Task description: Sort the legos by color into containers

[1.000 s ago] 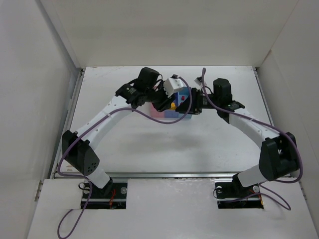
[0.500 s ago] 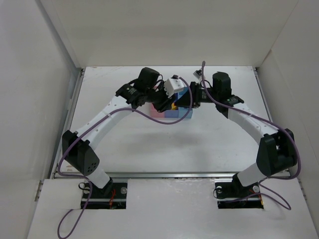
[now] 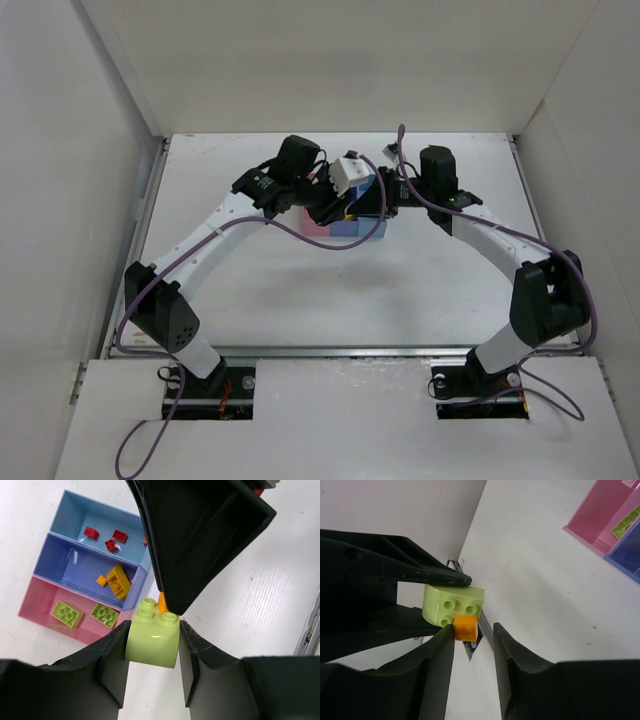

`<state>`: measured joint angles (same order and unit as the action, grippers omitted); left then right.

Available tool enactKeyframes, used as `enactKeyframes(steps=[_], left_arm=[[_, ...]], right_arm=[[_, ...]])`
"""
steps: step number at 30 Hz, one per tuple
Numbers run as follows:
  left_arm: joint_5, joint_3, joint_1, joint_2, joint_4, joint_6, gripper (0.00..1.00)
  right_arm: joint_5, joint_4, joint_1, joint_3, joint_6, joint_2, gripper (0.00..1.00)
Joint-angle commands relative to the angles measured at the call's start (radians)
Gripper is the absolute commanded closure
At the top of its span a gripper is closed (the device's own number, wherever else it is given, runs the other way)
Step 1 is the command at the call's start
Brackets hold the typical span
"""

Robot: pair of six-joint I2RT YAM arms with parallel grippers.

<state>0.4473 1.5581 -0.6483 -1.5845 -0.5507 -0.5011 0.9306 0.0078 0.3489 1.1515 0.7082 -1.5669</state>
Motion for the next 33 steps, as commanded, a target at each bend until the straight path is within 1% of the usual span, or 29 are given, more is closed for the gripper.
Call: enactKeyframes(steps=[1,4,9,12,16,18,19,20,24,26,28,30,31,33], left_arm=[[0.034,0.028,-0.007,0.034,0.005,-0.001,1.00],[0.034,0.028,-0.007,0.034,0.005,-0.001,1.00],[0.034,0.028,-0.007,0.034,0.014,0.009,1.00],[0.034,0.028,-0.007,0.034,0.014,0.009,1.00],[0.016,0.019,-0.007,0.034,0.023,0.009,1.00],[0.016,0.019,-0.007,0.034,0.023,0.018,1.00],[0.007,0.019,-0.007,0.034,0.023,0.018,1.00],[0.007,0.019,-0.007,0.034,0.023,0.018,1.00],[-0.035,0.008,-0.007,0.034,0.023,0.018,1.00],[-0.086,-0.030,-0.007,0.034,0.023,0.001,1.00],[-0.116,-0.081,-0.007,0.066,0.023,-0.046,1.00],[-0.156,-0.113,0.002,0.075,0.032,-0.056,1.00],[-0.156,-0.122,0.003,0.075,0.032,-0.065,1.00],[-0.165,-0.135,0.028,0.084,0.032,-0.065,1.00]], right_arm=[[-0.004,0.034,0.009,0.062,-0.006,-0.019,0.59],[0.005,0.034,0.009,0.062,-0.006,-0.019,0.64],[0.014,0.034,0.009,0.071,-0.006,-0.019,0.65],[0.025,0.034,0.009,0.071,-0.006,-0.019,0.69],[0.045,0.034,0.009,0.071,-0.006,-0.019,0.80],[0.054,0.034,0.009,0.071,-0.006,-0.019,0.85],[0.054,0.034,0.009,0.071,-0.015,-0.010,0.96],[0.054,0.034,0.009,0.071,-0.015,-0.010,1.00],[0.031,0.034,0.009,0.053,-0.015,0.001,1.00],[0.018,0.034,-0.013,0.025,-0.003,0.011,1.00],[0.001,0.034,-0.054,-0.015,0.007,0.022,1.00],[-0.010,0.034,-0.080,-0.038,0.007,0.045,1.00],[-0.010,0.034,-0.100,-0.047,0.007,0.045,1.00],[-0.010,0.024,-0.100,-0.047,0.007,0.056,1.00]])
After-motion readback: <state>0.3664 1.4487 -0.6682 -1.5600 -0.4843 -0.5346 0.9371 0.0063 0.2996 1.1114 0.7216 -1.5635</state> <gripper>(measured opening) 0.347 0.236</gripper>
